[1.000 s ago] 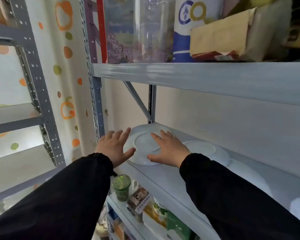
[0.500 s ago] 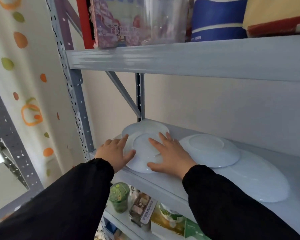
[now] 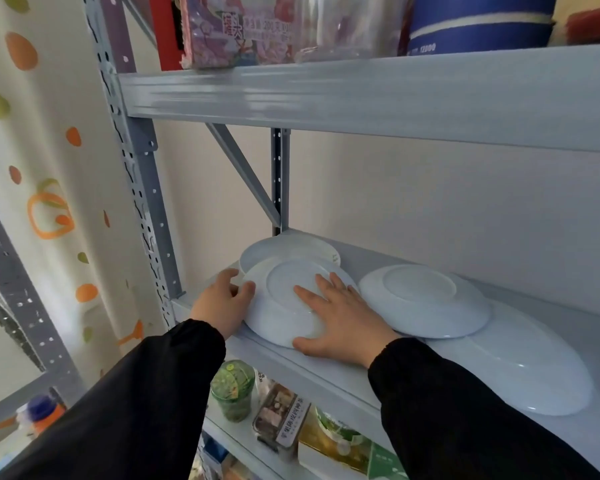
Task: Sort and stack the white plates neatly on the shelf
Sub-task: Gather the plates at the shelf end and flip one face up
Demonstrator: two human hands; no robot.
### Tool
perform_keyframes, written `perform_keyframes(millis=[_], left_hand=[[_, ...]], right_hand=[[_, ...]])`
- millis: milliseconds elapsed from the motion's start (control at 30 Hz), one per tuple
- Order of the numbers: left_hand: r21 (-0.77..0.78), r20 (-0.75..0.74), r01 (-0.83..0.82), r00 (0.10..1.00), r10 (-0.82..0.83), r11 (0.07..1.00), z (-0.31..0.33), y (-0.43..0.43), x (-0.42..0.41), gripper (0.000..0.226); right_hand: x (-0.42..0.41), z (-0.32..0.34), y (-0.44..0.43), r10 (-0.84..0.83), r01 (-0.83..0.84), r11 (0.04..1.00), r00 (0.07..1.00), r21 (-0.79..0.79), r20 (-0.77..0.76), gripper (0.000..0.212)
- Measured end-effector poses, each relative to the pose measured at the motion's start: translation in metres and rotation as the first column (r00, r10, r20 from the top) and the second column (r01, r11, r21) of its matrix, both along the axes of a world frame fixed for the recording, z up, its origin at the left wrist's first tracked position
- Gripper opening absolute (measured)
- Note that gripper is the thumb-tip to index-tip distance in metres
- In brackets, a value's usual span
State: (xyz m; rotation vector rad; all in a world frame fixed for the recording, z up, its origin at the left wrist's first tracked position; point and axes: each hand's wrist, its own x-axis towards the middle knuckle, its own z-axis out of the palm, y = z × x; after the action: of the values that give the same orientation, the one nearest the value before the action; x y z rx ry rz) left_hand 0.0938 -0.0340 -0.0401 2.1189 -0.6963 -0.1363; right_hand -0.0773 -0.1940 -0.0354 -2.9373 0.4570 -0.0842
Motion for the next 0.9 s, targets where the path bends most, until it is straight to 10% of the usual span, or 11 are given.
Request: perform_keyframes(millis=[200, 333, 733, 900], left_hand=[[-0.572, -0.583, -0.18, 0.776, -0.242, 0.8, 0.005, 0.002, -0.002, 0.03], [-0.64, -0.652, -0.186, 0.645, -0.399, 0.746, 0.015, -0.001, -0.012, 0.021], [-0.75, -0.213, 0.033, 0.933, -0.289, 0.66, 0.109, -0.012, 0.0, 0.024], [-0.401, 0.303, 0.119, 0.953, 0.009, 0.908, 0.109, -0.04, 0.016, 0.031]], right_hand=[[-0.006, 0.007, 0.003, 0.039, -0.041, 0.998, 0.998, 0.056, 0.042, 0.093], [-0.009, 0.01, 0.003, 0.035, -0.041, 0.996, 0.997, 0.076, 0.071, 0.093], [-0.018, 0.017, 0.003, 0.026, -0.059, 0.992, 0.962, 0.115, 0.27, 0.089], [-0.019, 0.017, -0.003, -0.026, -0.019, 0.986, 0.964, 0.163, 0.266, 0.089]])
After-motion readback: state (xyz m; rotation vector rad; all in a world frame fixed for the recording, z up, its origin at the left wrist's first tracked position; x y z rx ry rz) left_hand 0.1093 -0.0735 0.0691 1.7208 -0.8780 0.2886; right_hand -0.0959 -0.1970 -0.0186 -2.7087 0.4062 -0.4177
